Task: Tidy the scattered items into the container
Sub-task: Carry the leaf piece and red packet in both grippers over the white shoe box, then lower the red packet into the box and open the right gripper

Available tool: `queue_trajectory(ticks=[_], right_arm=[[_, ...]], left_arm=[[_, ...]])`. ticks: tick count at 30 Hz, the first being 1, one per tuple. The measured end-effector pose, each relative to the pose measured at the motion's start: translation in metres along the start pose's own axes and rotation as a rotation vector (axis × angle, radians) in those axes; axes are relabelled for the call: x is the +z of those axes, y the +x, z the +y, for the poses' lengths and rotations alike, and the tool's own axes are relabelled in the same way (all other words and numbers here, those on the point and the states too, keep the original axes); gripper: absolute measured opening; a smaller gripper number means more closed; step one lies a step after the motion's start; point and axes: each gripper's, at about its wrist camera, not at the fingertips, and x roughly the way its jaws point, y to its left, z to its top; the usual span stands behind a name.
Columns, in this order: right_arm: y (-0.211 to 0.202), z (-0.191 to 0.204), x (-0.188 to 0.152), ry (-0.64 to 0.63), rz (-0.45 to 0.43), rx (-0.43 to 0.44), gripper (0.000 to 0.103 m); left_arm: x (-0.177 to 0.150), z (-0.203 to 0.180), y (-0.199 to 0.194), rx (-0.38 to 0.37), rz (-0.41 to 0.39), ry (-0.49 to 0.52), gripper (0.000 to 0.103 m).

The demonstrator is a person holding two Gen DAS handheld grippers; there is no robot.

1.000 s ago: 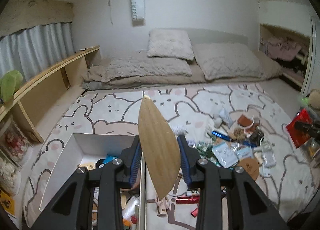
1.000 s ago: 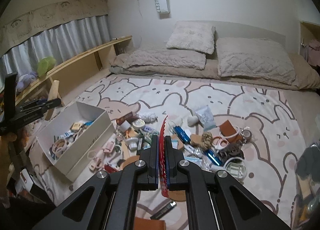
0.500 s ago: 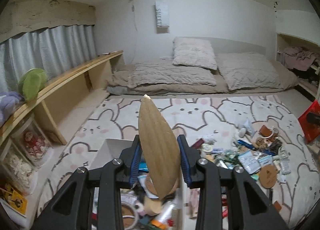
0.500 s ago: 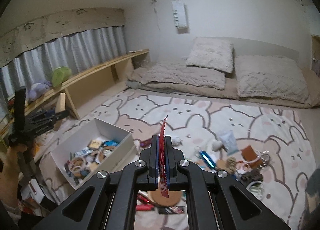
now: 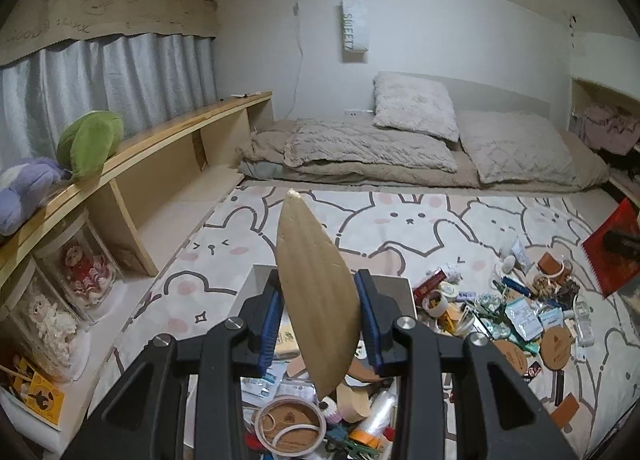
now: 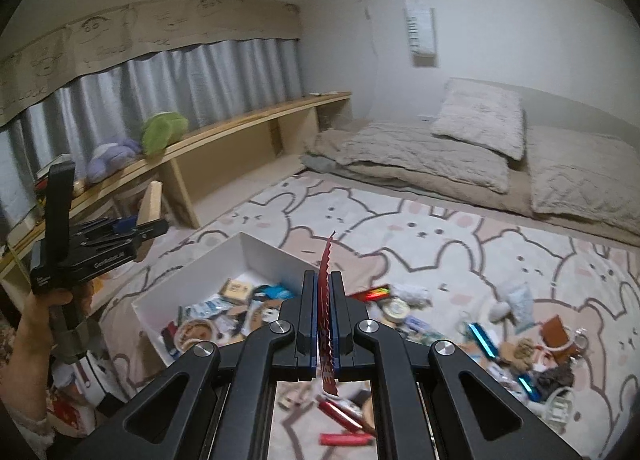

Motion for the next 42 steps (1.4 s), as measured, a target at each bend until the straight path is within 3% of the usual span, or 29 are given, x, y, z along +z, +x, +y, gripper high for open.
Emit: queue_trajectory(ticks=[10,21,33,42], right_arm=[[0.051,0.045,0.011,0.031,0.019,0.105,0.005],[0.124,0.083,0.014,0.002,0.100,0.139,0.005],[0.198,0.097,0.011,-0.147,0.242,0.053,0.005],[0.268,0.091,-0.012,-0.266,0.374,-0.041,0.005]], left_arm=[[-0.002,0.023,0.009,0.005,-0.001,-0.031,0.035],[-0.015,0.041,0.024,0.019,0.029,-0.033,0.035],[-0.002,0.050,0.063,-0.070,0.024,-0.145,0.035],[-0.004,0.051,0.093,-0.015,0.073,-0.113,0.035]])
